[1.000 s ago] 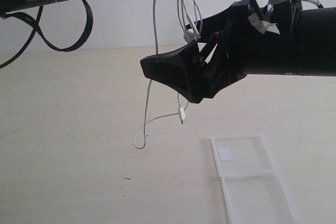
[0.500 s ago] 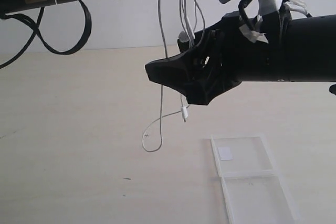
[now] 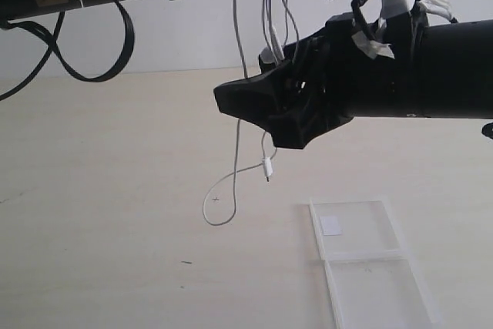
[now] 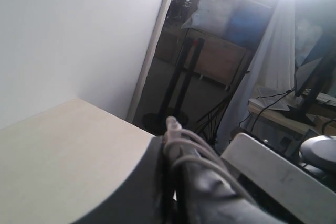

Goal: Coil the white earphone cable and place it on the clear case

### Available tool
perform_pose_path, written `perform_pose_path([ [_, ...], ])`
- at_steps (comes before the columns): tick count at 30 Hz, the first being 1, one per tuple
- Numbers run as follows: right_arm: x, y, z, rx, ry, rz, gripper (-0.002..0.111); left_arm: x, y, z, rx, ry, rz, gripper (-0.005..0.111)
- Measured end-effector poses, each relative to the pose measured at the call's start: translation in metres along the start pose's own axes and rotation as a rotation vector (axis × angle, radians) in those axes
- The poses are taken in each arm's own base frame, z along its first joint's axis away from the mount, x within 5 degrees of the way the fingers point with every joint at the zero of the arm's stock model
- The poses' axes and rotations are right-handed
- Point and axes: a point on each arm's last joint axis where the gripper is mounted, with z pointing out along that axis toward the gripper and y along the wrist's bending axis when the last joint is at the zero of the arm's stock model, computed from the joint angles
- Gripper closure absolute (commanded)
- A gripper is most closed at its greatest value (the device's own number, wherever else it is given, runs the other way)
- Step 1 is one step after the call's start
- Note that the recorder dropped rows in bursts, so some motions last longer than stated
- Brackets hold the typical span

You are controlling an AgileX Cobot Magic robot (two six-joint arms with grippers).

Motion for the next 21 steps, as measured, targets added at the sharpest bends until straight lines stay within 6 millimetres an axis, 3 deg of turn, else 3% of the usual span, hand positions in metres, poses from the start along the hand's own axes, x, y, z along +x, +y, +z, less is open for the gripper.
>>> perform_pose_path([
  [4,-0.0004,-0.0001,0.0,0.001,-0.004,0.001,0.044,0.0,0.0002,0.0,-0.002,0.0,0.0,0.107],
  [7,-0.0005,0.0,0.0,0.0,-0.005,0.002,0.058,0.0,0.0002,0.0,-0.002,0.0,0.0,0.107],
  [11,-0.0007,-0.0007,0.0,0.007,-0.008,0.007,0.093,0.0,0.0002,0.0,-0.002,0.0,0.0,0.107],
  [12,-0.0006,-0.0011,0.0,0.012,-0.007,0.007,0.108,0.0,0.0002,0.0,-0.002,0.0,0.0,0.107],
  [21,-0.0008,-0.0098,-0.0027,0.12,0.002,0.007,0.108,0.0025,0.0005,0.0,-0.005,0.028,0.019,0.107],
])
